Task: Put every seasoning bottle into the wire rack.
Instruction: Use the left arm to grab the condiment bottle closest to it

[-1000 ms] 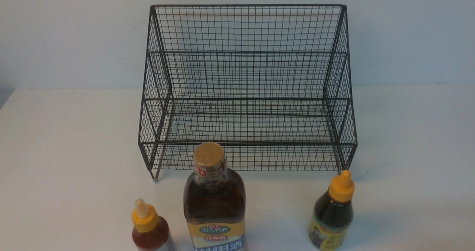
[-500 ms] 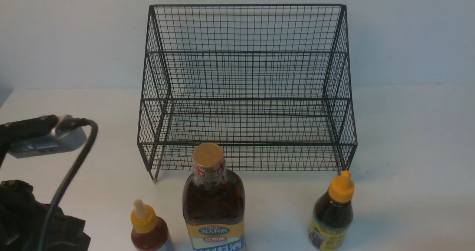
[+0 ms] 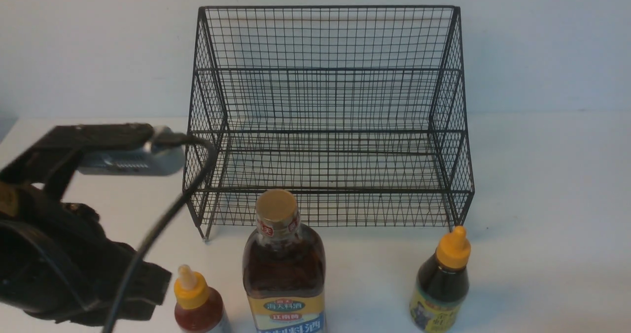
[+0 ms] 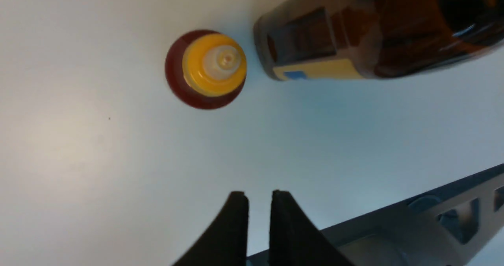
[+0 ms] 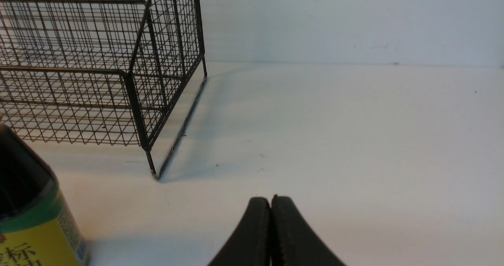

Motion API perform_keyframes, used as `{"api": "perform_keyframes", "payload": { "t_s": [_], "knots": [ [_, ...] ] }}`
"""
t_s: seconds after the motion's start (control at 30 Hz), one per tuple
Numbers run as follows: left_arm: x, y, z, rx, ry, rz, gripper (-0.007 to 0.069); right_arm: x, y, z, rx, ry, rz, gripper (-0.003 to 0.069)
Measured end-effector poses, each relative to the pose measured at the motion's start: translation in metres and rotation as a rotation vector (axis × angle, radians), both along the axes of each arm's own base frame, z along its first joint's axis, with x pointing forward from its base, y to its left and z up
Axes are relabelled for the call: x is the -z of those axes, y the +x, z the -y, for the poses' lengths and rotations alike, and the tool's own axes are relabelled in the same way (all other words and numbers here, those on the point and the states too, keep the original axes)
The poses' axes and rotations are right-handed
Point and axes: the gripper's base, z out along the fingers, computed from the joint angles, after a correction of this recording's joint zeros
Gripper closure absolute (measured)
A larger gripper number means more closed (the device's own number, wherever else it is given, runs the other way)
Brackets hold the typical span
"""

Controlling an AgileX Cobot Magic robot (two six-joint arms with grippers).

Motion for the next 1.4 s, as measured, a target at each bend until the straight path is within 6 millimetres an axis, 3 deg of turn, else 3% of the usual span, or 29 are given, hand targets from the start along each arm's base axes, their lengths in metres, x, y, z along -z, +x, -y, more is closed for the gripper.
{"api": "perform_keyframes", "payload": {
  "t_s": [0.23,0.43,0.57,1.2,1.3,1.4],
  "knots": [
    [0.017,0.014,0.008,-0.037,0.164,-0.016,0.0361,0.0,0.0,0.0,0.0,0.0,0.0,0.0666],
    [0.017,0.02,0.012,-0.055,0.129,0.028,0.0153,0.0,0.0,0.0,0.0,0.0,0.0,0.0666],
    [0.019,0.022,0.016,-0.057,0.104,0.026,0.0111,0.0,0.0,0.0,0.0,0.0,0.0,0.0666],
    [0.06,0.056,0.035,-0.052,0.157,-0.048,0.0104,0.0,0.0,0.0,0.001,0.003,0.0,0.0666],
    [0.063,0.058,0.036,-0.051,0.162,-0.056,0.0149,0.0,0.0,0.0,0.002,0.008,0.0,0.0666],
    [0.064,0.058,0.036,-0.051,0.163,-0.059,0.0285,0.0,0.0,0.0,0.002,0.011,-0.001,0.0666]
  ]
}}
